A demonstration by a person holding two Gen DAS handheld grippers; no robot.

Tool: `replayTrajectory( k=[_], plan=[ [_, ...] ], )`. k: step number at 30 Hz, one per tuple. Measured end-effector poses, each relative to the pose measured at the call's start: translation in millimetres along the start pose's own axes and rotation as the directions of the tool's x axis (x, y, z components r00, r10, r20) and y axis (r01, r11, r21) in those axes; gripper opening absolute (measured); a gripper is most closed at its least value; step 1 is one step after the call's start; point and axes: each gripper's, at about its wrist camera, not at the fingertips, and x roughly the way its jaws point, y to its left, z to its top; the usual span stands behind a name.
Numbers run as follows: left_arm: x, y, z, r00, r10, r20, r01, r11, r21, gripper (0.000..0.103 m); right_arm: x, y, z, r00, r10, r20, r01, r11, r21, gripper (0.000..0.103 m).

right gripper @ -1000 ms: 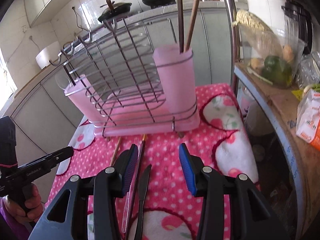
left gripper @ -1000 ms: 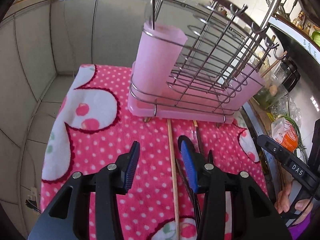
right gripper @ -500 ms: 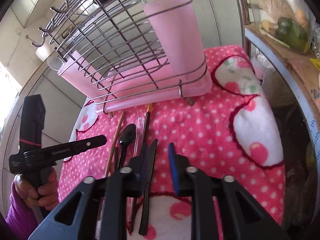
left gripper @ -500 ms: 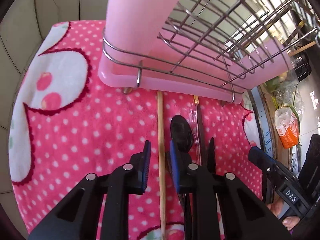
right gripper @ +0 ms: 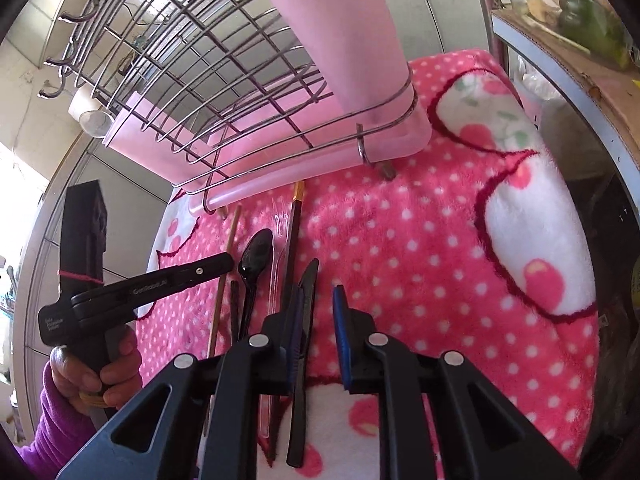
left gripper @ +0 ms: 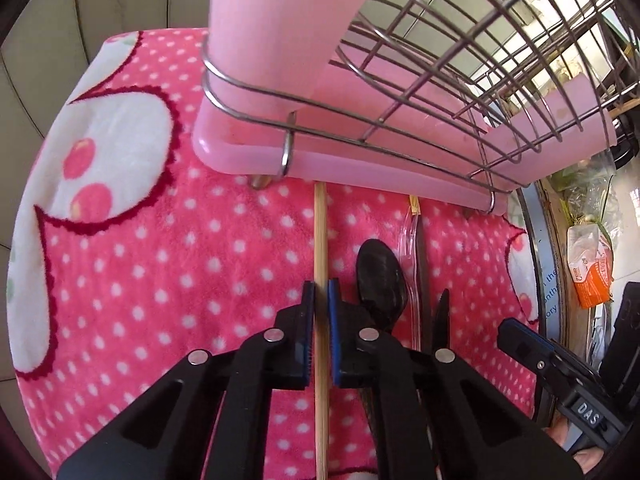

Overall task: Organize utensils
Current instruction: 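Grasp the light wooden chopstick with the left tool while the right tool grasps a dark chopstick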

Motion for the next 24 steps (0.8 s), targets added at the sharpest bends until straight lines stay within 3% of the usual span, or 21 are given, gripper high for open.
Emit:
replayTrajectory(
  k=[11,24],
  plan=[
    [-32,41,-22,1.000,0.000,0.006,0.000,0.999,-0.040,0.006,38,6,12,0.993,0.010,-0.116,-0.008,1.000,0.019,0.017],
    [-22,40,-15,0.999,0.032,-0.042,-0.032,0.999,-0.019,0.007,72,17,18,0.986,-0.016,-0.164,0.017,1.000,0.006,0.013]
  ],
)
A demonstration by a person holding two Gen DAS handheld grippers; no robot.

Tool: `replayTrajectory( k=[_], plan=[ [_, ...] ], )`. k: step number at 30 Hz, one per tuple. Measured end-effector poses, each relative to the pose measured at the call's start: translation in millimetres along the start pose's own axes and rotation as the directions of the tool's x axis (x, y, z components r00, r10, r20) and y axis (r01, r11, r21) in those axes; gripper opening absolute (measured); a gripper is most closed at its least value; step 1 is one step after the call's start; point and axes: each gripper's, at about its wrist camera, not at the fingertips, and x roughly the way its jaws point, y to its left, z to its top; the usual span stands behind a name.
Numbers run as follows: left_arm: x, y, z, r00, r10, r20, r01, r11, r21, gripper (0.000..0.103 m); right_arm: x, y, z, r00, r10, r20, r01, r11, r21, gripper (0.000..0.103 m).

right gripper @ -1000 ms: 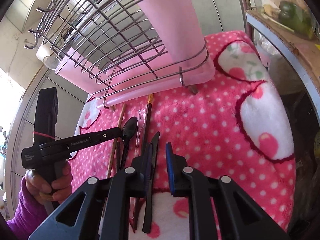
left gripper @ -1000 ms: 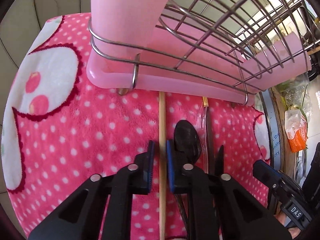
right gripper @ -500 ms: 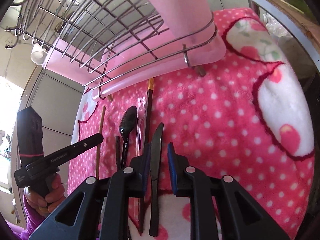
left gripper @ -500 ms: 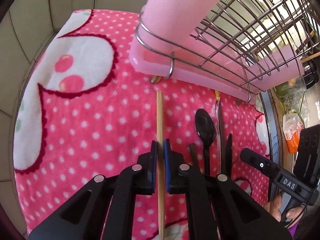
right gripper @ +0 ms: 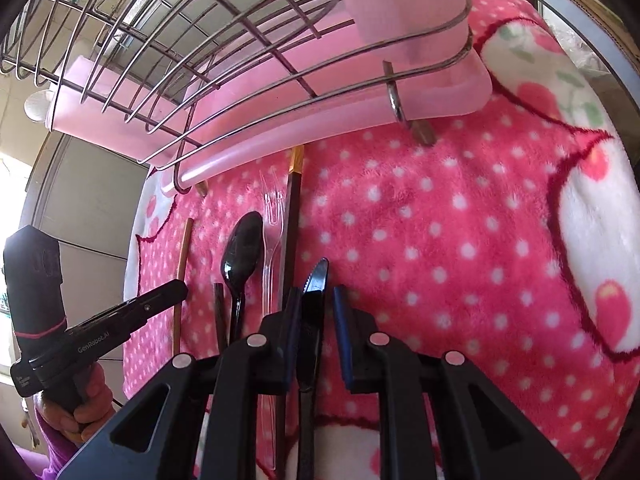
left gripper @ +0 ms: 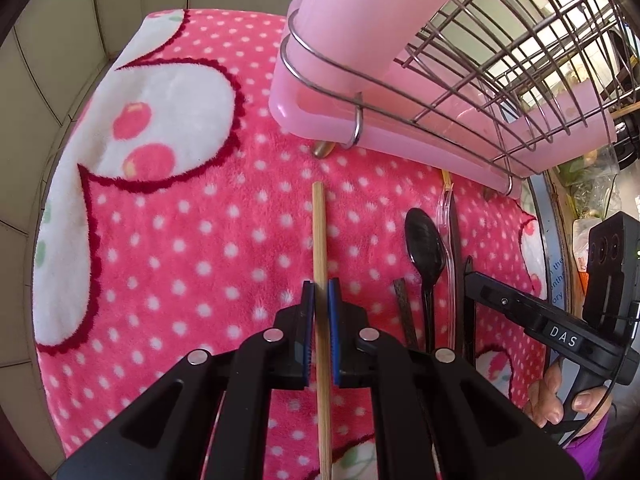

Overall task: Organize utensils
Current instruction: 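Grasp the light wooden chopstick with the left tool while the right tool grasps a dark chopstick, then lift both chopsticks and carry them over the pink cup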

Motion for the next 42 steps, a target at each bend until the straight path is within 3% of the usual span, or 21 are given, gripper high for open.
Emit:
replayTrajectory(
  k=[6,20,27,31,33,37,42],
  plan=[
    [4,-7,9,0.998,0.032,-0.059,-0.030,0.999,0.027,0.008,-7,-6,-1,0.998,0.057,0.020,-0.057,0.998,-0.011,0.002],
    [22,-23,30,0.993,0.054,-0.103,-0.050,0.998,0.036,0.008,-52,-22,-16,0.986,0.077,0.145,-0.077,0.997,-0.010,0.002],
    [-1,-25,20,0.999,0.033,0.008,-0.034,0.997,0.073,0.007,-86,-18,-24,0.965,0.088,0.246,-0.078,0.996,-0.049,0.002],
    [-38,-29,8,0.992,-0.023,0.127,0.011,0.996,0.089,0.006,-114,-11,-29,0.937,0.085,0.340,-0.059,0.994,-0.088,0.002],
    [-60,-32,4,0.979,-0.048,0.200,0.028,0.995,0.101,0.006,-131,-6,-31,0.916,0.087,0.392,-0.049,0.993,-0.107,0.002],
    [-105,-33,2,0.934,-0.091,0.346,0.054,0.992,0.117,0.006,-161,9,-30,0.863,0.091,0.497,-0.021,0.989,-0.144,0.002],
    [-163,-39,8,0.840,-0.162,0.517,0.115,0.986,0.123,0.006,-197,37,-22,0.770,0.101,0.629,0.032,0.980,-0.197,0.002]
  ],
)
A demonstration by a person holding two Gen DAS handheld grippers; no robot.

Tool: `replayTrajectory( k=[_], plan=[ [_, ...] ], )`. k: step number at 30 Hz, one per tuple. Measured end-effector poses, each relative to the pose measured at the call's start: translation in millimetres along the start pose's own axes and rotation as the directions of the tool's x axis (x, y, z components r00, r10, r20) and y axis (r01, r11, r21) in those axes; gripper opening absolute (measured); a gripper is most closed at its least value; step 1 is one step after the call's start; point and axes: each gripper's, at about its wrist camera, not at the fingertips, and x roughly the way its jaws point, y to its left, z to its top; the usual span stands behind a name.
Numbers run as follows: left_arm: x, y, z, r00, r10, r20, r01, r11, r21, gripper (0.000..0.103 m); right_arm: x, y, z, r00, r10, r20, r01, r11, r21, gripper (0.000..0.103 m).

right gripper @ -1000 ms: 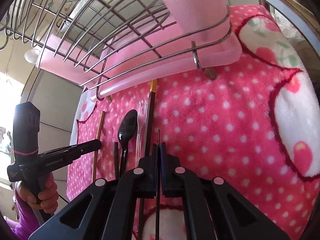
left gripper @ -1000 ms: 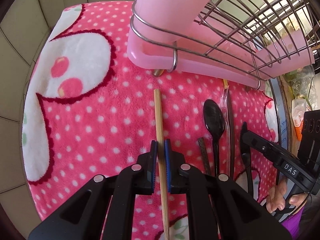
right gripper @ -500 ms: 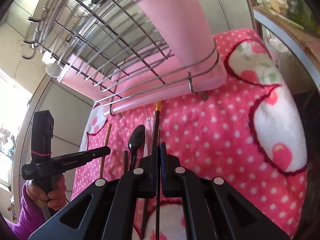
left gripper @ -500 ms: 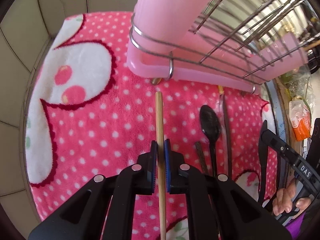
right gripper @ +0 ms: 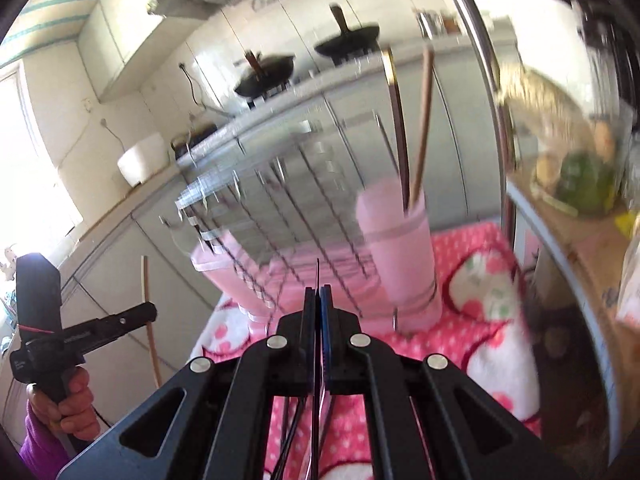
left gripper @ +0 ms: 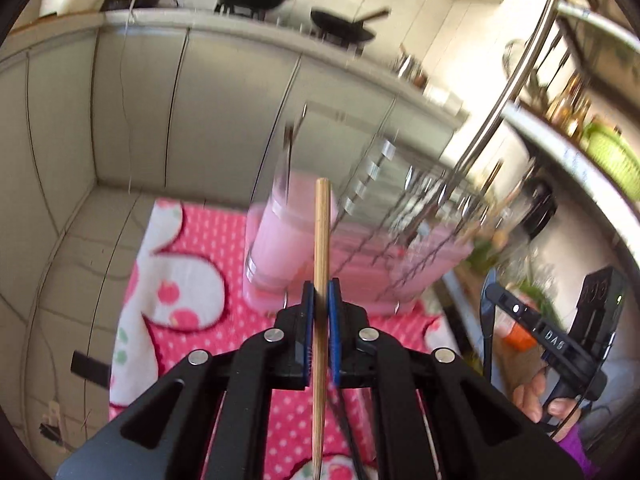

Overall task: Organize utensils
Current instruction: 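Lift both chopsticks and carry them over the pink cup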

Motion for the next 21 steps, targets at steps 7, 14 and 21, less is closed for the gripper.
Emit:
replayTrajectory(
  k=[7,14,21],
  plan=[
    [-31,-20,54,0.971,-0.027,0.239,0.027,1.000,0.005,0.006,-16,20,55,0.970,-0.011,0.242,0.031,0.996,-0.080,0.002],
    [-33,-32,92,0.919,-0.012,0.395,0.016,1.000,-0.008,0.006,-8,23,94,0.908,-0.028,0.418,0.086,0.989,-0.120,0.002],
    [-26,-29,112,0.865,0.030,0.502,-0.022,1.000,-0.021,0.006,17,16,107,0.863,-0.071,0.501,0.164,0.976,-0.145,0.002]
  ],
)
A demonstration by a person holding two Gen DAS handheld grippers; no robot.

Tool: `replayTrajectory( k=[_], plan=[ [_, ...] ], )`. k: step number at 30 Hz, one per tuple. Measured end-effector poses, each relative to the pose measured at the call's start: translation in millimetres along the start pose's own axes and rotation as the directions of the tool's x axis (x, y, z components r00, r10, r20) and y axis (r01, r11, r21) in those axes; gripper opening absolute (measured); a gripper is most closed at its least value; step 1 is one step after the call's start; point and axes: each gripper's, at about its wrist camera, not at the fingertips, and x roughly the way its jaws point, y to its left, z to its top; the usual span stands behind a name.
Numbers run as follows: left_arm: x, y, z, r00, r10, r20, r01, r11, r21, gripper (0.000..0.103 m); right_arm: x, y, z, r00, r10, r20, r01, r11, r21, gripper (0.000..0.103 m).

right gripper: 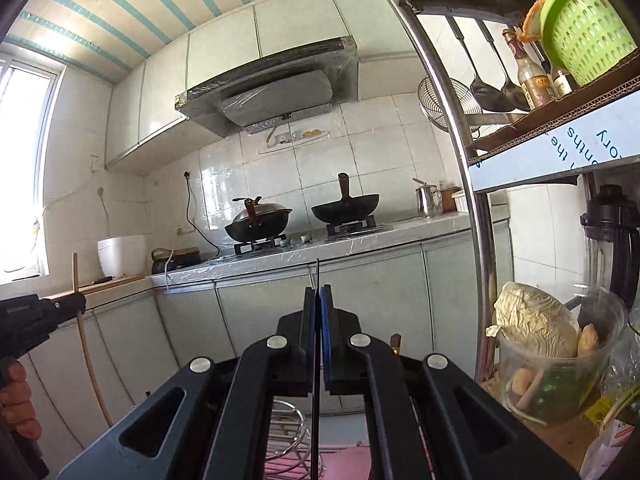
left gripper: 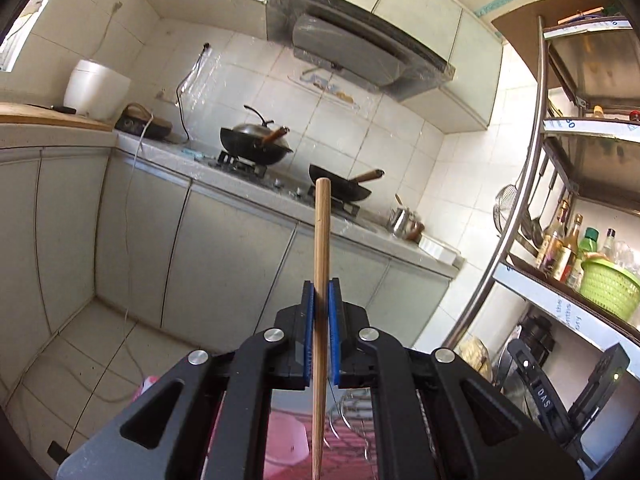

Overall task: Organize utensils
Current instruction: 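Lift both chopsticks and carry them over the pink cup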

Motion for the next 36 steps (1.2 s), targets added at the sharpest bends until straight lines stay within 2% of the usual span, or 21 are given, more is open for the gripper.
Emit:
replayTrajectory(
  k=[4,7,20,27,33,36],
  plan=[
    [9,0,-2,0.999,0.014,0.045,-0.015,1.000,0.017,0.006,10,-5,-15,0.999,-0.028,0.031,0.029,0.999,-0.025,0.002],
    [18,0,-6,0.998,0.025,0.050,-0.027,0.999,0.035,0.006,14,-7,-26,0.998,-0.040,0.042,0.042,0.998,-0.041,0.002],
    [38,2,-22,0.995,0.041,0.093,-0.050,0.994,0.093,0.006,28,-14,-52,0.999,-0.040,0.035,0.041,0.998,-0.046,0.002],
    [44,-1,-42,0.998,0.039,0.058,-0.048,0.987,0.156,0.006,19,-20,-63,0.999,-0.043,-0.005,0.043,0.998,-0.034,0.002],
    [38,2,-57,0.999,0.034,0.003,-0.034,0.987,0.155,0.006,3,-25,-67,0.998,-0.030,-0.054,0.030,1.000,0.001,0.003],
    [32,3,-65,0.999,0.028,-0.022,-0.024,0.987,0.162,0.006,-5,-26,-71,0.994,-0.024,-0.106,0.026,1.000,0.014,0.003]
  ],
)
